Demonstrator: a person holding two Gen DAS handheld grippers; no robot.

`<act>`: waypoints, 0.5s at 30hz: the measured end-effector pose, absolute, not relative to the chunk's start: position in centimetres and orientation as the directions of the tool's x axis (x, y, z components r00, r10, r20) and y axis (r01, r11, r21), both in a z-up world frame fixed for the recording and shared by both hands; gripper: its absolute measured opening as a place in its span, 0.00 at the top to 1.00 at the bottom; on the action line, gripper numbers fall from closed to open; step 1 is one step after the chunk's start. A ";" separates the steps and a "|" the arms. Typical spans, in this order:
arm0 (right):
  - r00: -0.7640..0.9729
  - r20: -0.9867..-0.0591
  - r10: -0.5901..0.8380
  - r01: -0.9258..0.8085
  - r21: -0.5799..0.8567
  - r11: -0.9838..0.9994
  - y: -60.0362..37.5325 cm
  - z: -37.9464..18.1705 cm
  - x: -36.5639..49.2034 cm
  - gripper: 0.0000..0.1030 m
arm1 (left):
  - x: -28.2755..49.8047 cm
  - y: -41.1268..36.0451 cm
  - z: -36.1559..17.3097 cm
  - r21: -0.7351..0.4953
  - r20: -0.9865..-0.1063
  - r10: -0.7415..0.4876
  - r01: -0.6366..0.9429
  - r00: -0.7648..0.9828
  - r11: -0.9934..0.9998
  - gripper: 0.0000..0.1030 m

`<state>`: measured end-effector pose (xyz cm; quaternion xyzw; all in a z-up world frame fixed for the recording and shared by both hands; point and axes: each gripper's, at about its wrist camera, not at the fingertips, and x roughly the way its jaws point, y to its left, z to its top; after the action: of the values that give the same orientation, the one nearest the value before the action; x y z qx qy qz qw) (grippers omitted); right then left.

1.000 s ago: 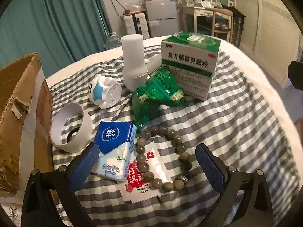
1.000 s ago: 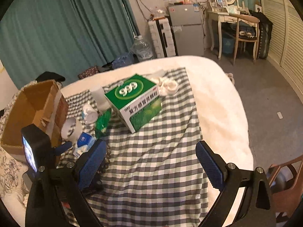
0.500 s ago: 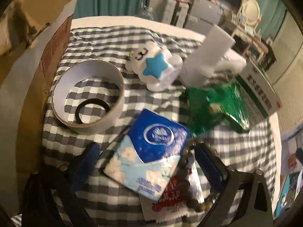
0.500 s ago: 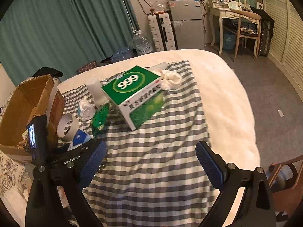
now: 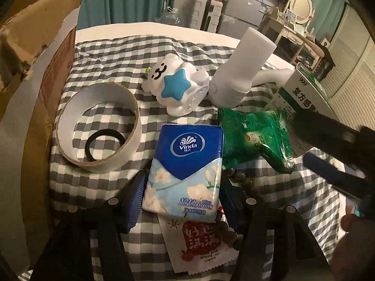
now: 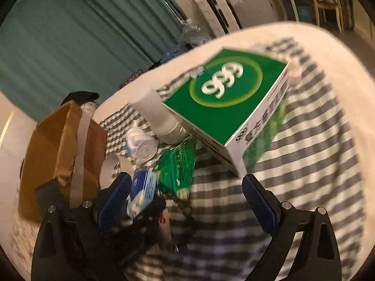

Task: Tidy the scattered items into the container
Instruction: 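Grasp the blue Vinda tissue pack with the left tool, then grasp the green packet with the right tool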

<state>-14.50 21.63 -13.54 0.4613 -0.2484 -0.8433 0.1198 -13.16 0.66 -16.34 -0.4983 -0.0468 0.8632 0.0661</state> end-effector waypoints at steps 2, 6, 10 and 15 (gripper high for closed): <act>-0.547 -0.714 -0.437 -0.039 0.543 -0.839 21.2 -14.2 -15.0 0.15 | -13.3 0.7 -16.4 -0.147 -0.849 0.163 -0.073 -0.503 -0.987 0.44; -0.523 -0.723 -0.452 -0.007 0.534 -0.845 19.9 -14.7 -15.9 0.74 | -13.6 1.1 -16.4 -0.139 -0.840 0.164 -0.087 -0.518 -0.986 0.48; -0.548 -0.725 -0.417 0.027 0.484 -0.875 19.3 -13.4 -15.1 0.85 | -13.4 1.1 -15.8 -0.158 -0.832 0.184 -0.093 -0.524 -0.983 0.49; -0.555 -0.722 -0.413 0.038 0.474 -0.880 20.4 -11.6 -13.0 0.94 | -13.0 1.7 -14.0 -0.163 -0.816 0.198 -0.113 -0.543 -0.980 0.49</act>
<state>-13.04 20.42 -11.58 0.4528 -0.2069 -0.8573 0.1315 -13.01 1.70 -14.05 -0.4696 -0.0457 0.8772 0.0886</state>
